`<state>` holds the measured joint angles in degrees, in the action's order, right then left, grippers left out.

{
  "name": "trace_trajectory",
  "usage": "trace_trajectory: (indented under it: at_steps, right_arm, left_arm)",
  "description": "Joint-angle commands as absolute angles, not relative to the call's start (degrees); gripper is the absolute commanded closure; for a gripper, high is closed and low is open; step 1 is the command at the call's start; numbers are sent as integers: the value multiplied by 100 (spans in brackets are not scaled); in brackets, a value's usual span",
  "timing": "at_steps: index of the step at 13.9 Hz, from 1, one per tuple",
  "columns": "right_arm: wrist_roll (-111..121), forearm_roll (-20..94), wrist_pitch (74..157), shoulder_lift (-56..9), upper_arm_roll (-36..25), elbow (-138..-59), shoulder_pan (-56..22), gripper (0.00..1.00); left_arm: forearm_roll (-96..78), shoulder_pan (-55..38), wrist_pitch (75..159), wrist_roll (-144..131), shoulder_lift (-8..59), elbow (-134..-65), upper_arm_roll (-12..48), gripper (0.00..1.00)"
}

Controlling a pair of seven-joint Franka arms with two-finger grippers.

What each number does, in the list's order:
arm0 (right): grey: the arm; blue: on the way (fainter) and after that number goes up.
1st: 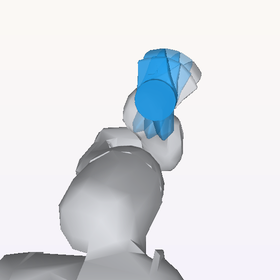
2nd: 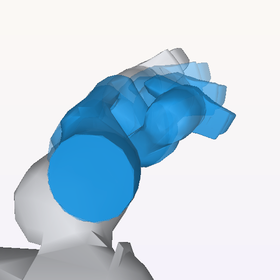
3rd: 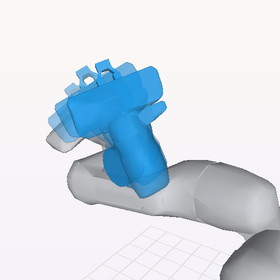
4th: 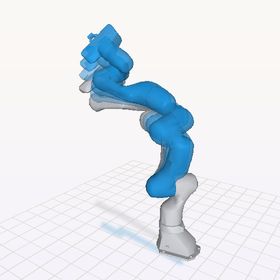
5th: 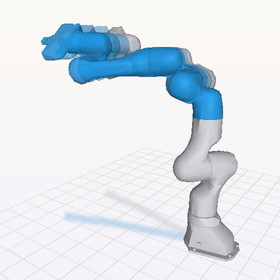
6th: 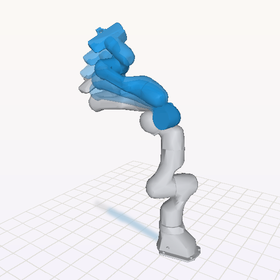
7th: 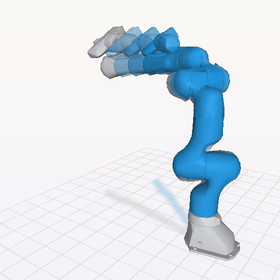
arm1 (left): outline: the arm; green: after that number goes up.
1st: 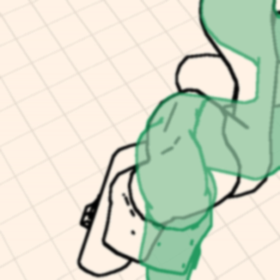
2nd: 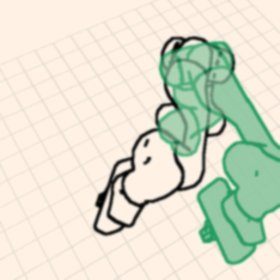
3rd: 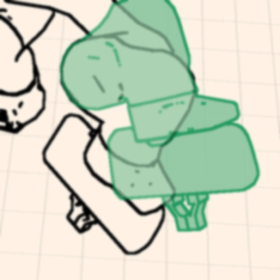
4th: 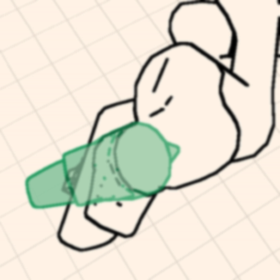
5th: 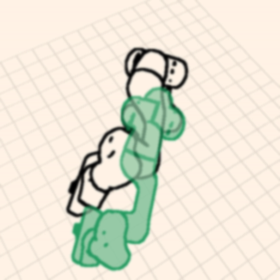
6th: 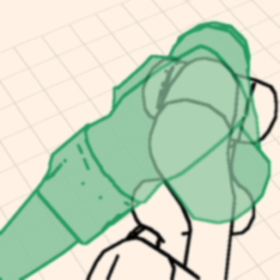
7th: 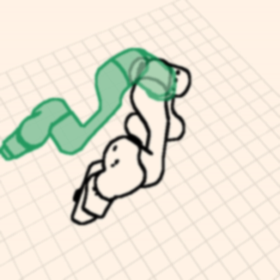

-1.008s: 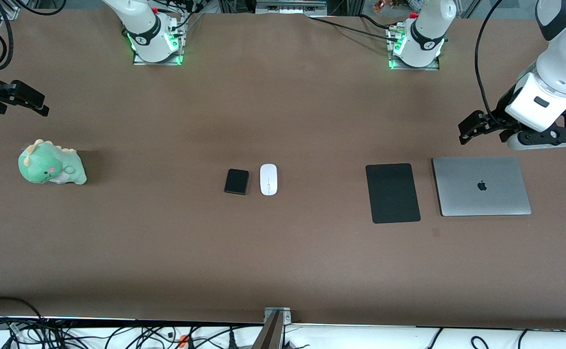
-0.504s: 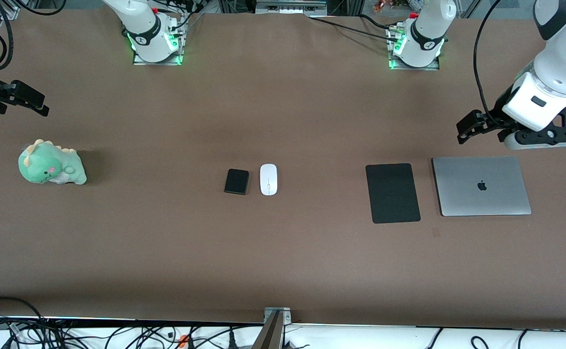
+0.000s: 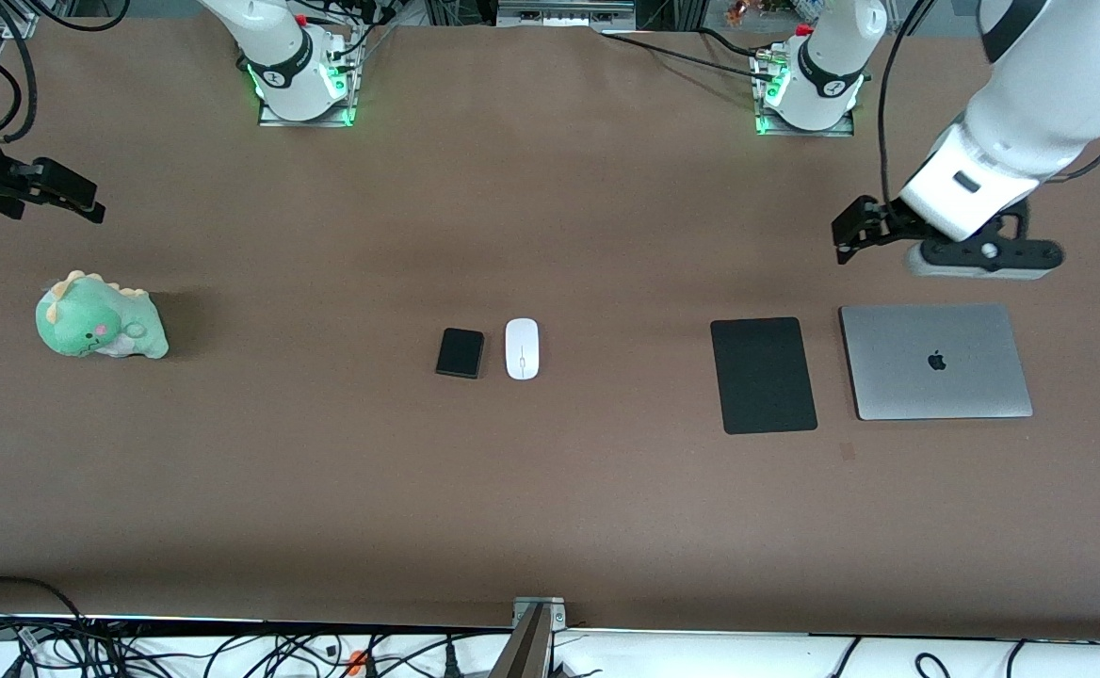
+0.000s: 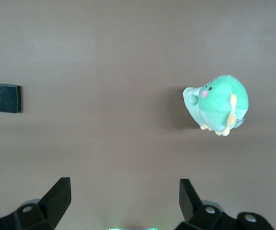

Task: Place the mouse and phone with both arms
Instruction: 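Move the left gripper over the white mouse while the right gripper advances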

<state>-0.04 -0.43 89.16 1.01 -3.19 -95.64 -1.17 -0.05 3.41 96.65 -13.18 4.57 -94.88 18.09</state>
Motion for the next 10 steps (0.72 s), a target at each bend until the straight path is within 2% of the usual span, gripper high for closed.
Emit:
trace_trajectory:
  at_steps: [1, 4, 10]
  right_arm:
    - [-131, -123, 8824, -254, -290, -9536, -202, 0]
    - [-1033, -88, 8842, -596, -264, -9580, -429, 0]
    - [-1450, 43, 8956, -1010, -264, -9598, -685, 0]
  left_arm:
    - [-123, 177, 9448, -1239, 1054, -9185, 1863, 0]
    - [-132, -420, 9570, -1860, 1615, -8905, 1907, 0]
    - [-79, -1720, 10993, -4075, 2977, -8492, 1899, 0]
